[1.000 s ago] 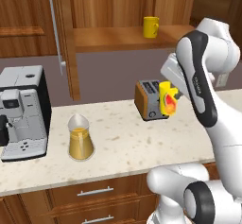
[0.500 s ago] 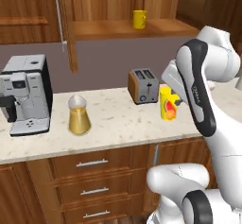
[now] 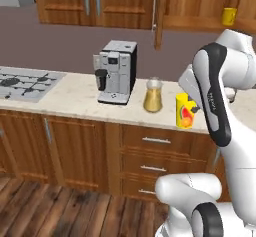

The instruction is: There is a tray on the dining counter. Grab the cup, mug, and pitcher and place them on the tray. The pitcher may be placed next to the tray if it cannot fit the tray.

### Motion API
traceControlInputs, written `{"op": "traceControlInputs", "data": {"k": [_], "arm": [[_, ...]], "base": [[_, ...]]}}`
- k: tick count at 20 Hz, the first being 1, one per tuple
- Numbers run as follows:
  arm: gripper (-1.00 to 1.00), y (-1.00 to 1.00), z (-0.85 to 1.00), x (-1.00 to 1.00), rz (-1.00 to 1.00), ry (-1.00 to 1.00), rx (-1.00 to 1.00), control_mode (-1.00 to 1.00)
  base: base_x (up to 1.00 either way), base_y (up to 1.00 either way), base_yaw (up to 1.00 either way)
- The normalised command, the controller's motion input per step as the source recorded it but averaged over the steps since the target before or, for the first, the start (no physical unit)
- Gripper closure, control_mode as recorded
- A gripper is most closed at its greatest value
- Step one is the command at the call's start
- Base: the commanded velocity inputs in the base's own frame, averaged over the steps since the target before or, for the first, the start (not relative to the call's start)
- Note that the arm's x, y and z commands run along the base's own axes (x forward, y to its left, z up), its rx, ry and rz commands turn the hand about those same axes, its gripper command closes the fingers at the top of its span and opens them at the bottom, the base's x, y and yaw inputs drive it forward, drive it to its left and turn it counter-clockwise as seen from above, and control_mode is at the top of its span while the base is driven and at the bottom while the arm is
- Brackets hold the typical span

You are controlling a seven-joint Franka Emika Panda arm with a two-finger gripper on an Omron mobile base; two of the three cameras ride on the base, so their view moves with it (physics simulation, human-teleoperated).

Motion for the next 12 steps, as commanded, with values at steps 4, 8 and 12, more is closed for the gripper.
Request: {"op": "traceControlInputs", "data": {"k": [4,8,12], "arm": [[1.00,0.00,0.00,0.00,0.00,0.00,0.00,1.00],[1.00,0.00,0.00,0.00,0.00,0.00,0.00,1.00],[1.00,0.00,0.00,0.00,0.00,0.00,0.00,1.00]], "base": [[0.00,0.48,1.00],[0.01,0.05,1.00],[0.01,0.00,1.00]]}}
